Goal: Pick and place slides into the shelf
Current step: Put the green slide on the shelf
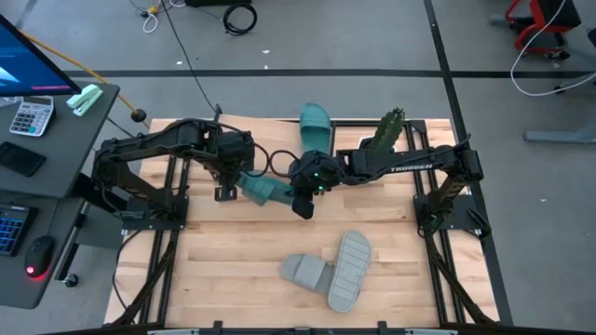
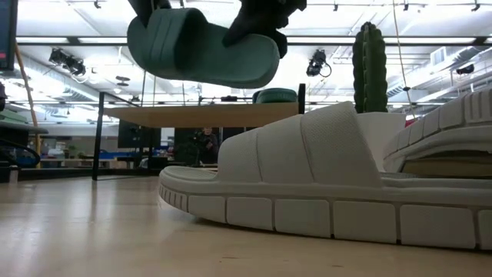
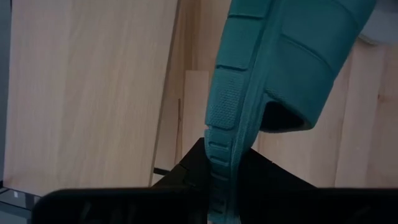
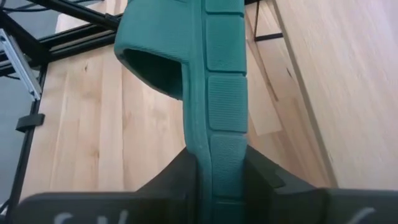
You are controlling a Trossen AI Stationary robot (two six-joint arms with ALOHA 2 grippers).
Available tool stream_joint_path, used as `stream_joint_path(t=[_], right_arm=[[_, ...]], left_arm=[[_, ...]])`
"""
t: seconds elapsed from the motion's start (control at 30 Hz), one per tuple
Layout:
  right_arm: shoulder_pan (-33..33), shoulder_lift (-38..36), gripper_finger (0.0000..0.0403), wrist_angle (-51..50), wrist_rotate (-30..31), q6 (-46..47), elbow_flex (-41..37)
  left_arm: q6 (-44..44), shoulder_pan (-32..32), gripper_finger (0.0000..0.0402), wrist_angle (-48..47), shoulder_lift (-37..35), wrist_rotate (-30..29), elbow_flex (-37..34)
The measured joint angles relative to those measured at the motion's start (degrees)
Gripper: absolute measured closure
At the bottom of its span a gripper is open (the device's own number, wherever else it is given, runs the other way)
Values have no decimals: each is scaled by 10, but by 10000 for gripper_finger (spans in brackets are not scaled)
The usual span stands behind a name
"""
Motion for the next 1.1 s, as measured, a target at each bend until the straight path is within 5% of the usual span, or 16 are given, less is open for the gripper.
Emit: stream_joint_path(t=[0.13,0.33,0.57,0.8,1.1], right_arm=[[0,0,318,0,-5,-2,0],[1,0,319,1,-12,-1,0],[1,-9,319,-7,1,1,0],[1,-28,319,8,53,20,0],[2,-88,320,42,178,55,0]], left_arm=[[-4,0,349,1,0,-1,0],[1,0,251,1,-1,-11,33],[22,2,189,1,-1,-121,140],[22,12,194,10,-2,-242,257],[-39,63,222,108,-47,-177,305]])
